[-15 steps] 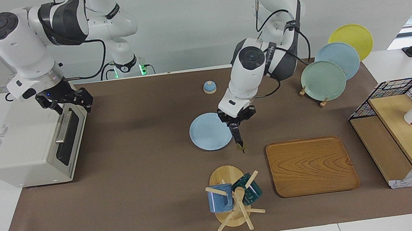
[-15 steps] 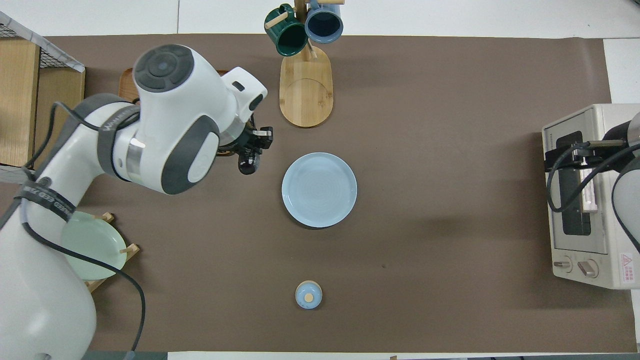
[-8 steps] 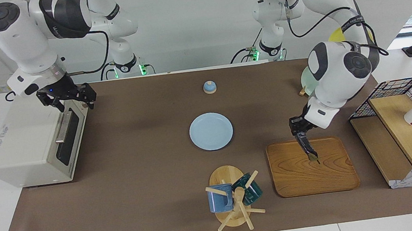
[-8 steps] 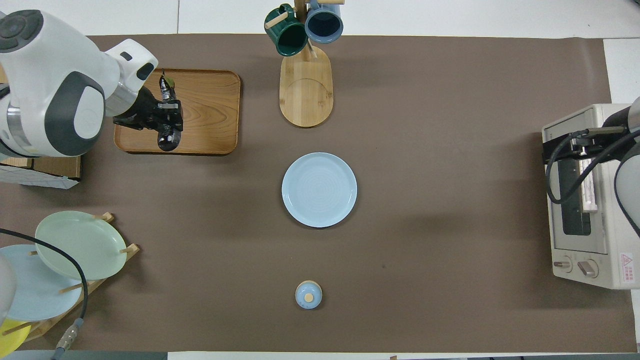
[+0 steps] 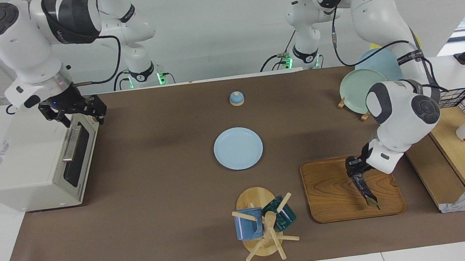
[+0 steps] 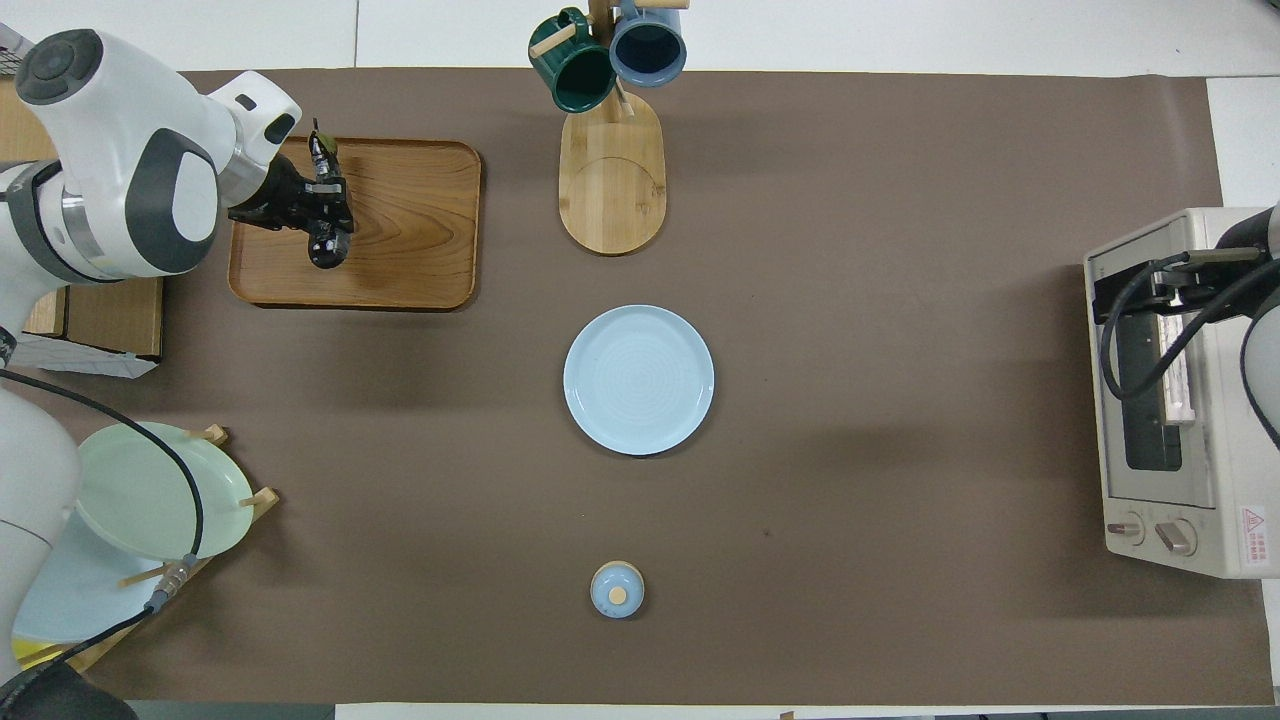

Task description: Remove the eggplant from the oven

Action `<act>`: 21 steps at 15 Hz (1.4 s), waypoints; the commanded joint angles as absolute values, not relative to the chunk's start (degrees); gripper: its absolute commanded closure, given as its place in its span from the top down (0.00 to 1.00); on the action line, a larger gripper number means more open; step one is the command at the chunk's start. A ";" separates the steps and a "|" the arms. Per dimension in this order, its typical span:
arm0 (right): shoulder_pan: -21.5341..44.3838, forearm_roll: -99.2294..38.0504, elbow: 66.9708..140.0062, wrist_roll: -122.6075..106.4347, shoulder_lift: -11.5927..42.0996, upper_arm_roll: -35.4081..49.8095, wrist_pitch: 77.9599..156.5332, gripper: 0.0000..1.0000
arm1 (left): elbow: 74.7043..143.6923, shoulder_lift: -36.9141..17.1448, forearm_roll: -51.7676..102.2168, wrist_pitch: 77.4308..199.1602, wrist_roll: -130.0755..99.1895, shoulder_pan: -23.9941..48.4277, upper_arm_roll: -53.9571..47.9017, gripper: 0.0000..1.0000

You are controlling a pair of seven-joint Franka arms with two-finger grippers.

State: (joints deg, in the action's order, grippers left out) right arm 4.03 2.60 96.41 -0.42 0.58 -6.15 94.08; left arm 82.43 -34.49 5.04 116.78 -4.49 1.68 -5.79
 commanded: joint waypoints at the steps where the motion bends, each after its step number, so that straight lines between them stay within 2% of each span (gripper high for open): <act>1: 2.99 0.97 95.18 -1.76 1.06 -5.98 93.08 1.00 | 82.70 -34.72 3.43 118.39 -3.26 1.93 -5.80 0.00; 5: 0.89 1.05 95.19 -1.67 1.06 -4.32 93.43 1.00 | 83.58 -34.37 3.34 118.48 -1.23 1.84 -5.80 0.00; 6: 0.18 0.97 95.36 -1.58 0.97 -4.05 93.25 1.00 | 83.58 -34.37 3.34 118.48 -1.23 1.93 -5.80 0.28; 7: 0.18 0.97 95.71 -1.41 0.88 -4.13 93.25 1.00 | 83.32 -34.28 3.34 117.95 -1.14 2.02 -5.80 0.99; 10: 0.09 0.97 95.71 -1.41 0.79 -4.57 92.99 1.00 | 81.66 -33.93 3.16 115.85 -1.23 1.50 -5.71 1.00; 12: 0.09 0.97 95.63 -1.41 0.79 -5.45 93.25 1.00 | 81.74 -31.04 3.34 115.31 -1.23 1.41 -5.71 1.00; 21: 0.44 0.88 92.55 -1.41 0.70 -5.62 89.21 1.00 | 82.44 -12.33 3.34 98.99 -2.29 0.18 -3.87 1.00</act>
State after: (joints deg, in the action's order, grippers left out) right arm 1.11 2.57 93.61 -0.42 0.54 -5.76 90.89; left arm 80.66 -17.15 4.13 102.54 -2.03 0.64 -4.29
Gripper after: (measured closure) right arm 0.000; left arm 0.000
